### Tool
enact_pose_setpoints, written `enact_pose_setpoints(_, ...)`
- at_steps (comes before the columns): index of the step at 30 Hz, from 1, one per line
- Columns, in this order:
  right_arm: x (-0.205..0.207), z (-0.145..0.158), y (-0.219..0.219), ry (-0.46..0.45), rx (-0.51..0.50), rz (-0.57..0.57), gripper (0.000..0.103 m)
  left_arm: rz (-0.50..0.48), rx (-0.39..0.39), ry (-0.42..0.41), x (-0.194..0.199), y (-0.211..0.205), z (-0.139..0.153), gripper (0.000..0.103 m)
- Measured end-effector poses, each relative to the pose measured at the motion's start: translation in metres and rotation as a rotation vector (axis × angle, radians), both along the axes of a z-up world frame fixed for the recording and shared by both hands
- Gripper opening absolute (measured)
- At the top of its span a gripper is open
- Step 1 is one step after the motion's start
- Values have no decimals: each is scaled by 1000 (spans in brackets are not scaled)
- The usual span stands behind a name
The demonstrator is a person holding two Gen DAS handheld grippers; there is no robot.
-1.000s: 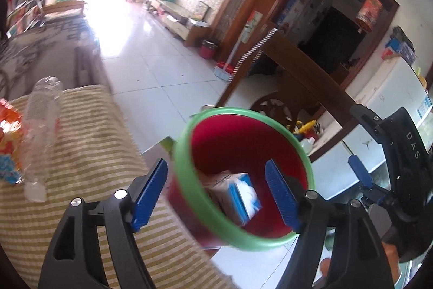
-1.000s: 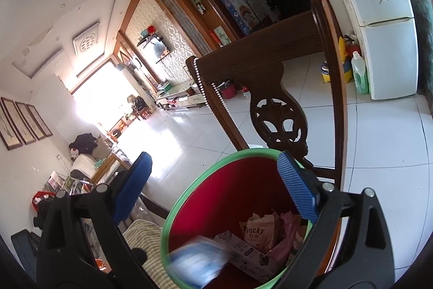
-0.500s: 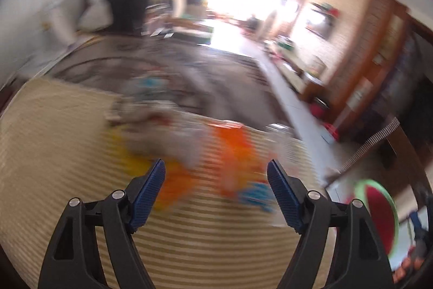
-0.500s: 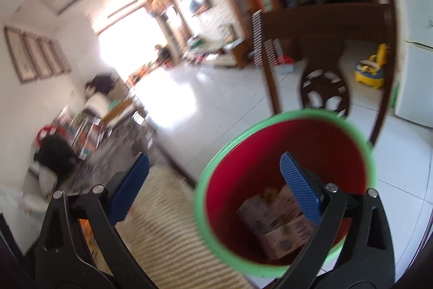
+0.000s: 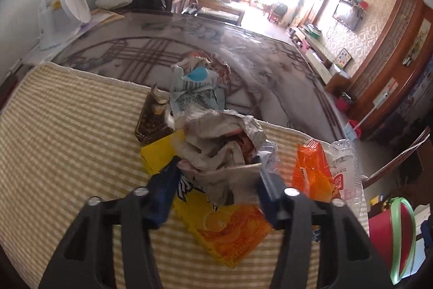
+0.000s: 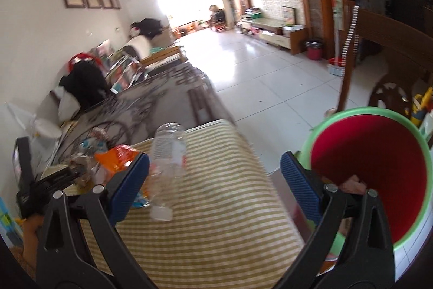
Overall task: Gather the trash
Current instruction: 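Grasp crumpled newspaper with the left gripper while the right grasps the orange snack bag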
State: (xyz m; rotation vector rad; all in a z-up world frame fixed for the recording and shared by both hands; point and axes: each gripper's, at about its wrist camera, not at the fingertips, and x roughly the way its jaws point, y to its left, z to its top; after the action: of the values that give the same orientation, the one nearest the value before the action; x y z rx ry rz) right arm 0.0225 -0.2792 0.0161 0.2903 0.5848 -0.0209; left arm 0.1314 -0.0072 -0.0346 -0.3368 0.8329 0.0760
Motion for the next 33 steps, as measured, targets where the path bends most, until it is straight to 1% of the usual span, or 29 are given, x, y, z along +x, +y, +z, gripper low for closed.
enact_pose_setpoints(2, 4, -2, 9, 7, -11, 20, 96, 1, -9, -20, -7, 3, 1, 37)
enact_pose_setpoints(5, 11, -8, 22, 30, -12, 58, 96, 3, -9, -41, -23, 9, 4, 32)
enact_pose_setpoints(7, 17, -13, 35, 51, -6, 99, 96, 14, -14, -51, -42, 17, 5, 31)
enact_pose_setpoints(9, 22, -17, 47, 62, -9, 131, 96, 32, -39, -45, -67, 28, 3, 31)
enact_pose_setpoints(13, 39, -29, 73, 113, 9, 207, 96, 67, -70, 8, -116, 46, -11, 32)
enact_pose_setpoints(15, 49, -32, 86, 131, 17, 249, 96, 88, -60, 30, -137, 52, -19, 33)
enact_pose_setpoints(16, 55, -32, 95, 138, 20, 274, 96, 88, -51, 33, -142, 54, -21, 36)
enact_pose_setpoints(17, 60, -32, 103, 142, 25, 296, 96, 88, -42, 34, -145, 57, -22, 43)
enact_pose_setpoints(19, 66, -32, 117, 148, 41, 337, 96, 97, -15, 22, -150, 61, -20, 48)
enact_pose_setpoints(21, 73, -34, 128, 160, 45, 361, 95, 89, -6, 4, -151, 63, -19, 51)
enact_pose_setpoints(22, 77, -35, 132, 168, 42, 362, 95, 82, -9, -2, -150, 64, -19, 55)
enact_pose_setpoints(23, 82, -38, 137, 180, 35, 362, 95, 75, -13, -10, -150, 67, -20, 62)
enact_pose_setpoints(25, 90, -41, 140, 197, 16, 358, 94, 67, -22, -34, -152, 68, -21, 63)
enact_pose_setpoints(27, 102, -46, 144, 223, -13, 350, 94, 56, -31, -40, -151, 70, -24, 64)
enact_pose_setpoints(30, 116, -59, 144, 283, 5, 356, 94, 58, -54, -34, -147, 73, -31, 65)
enact_pose_setpoints(32, 117, -62, 147, 281, -4, 368, 94, 65, -76, -37, -146, 75, -34, 69)
enact_pose_setpoints(33, 117, -63, 151, 284, -23, 380, 94, 67, -85, -41, -145, 76, -35, 69)
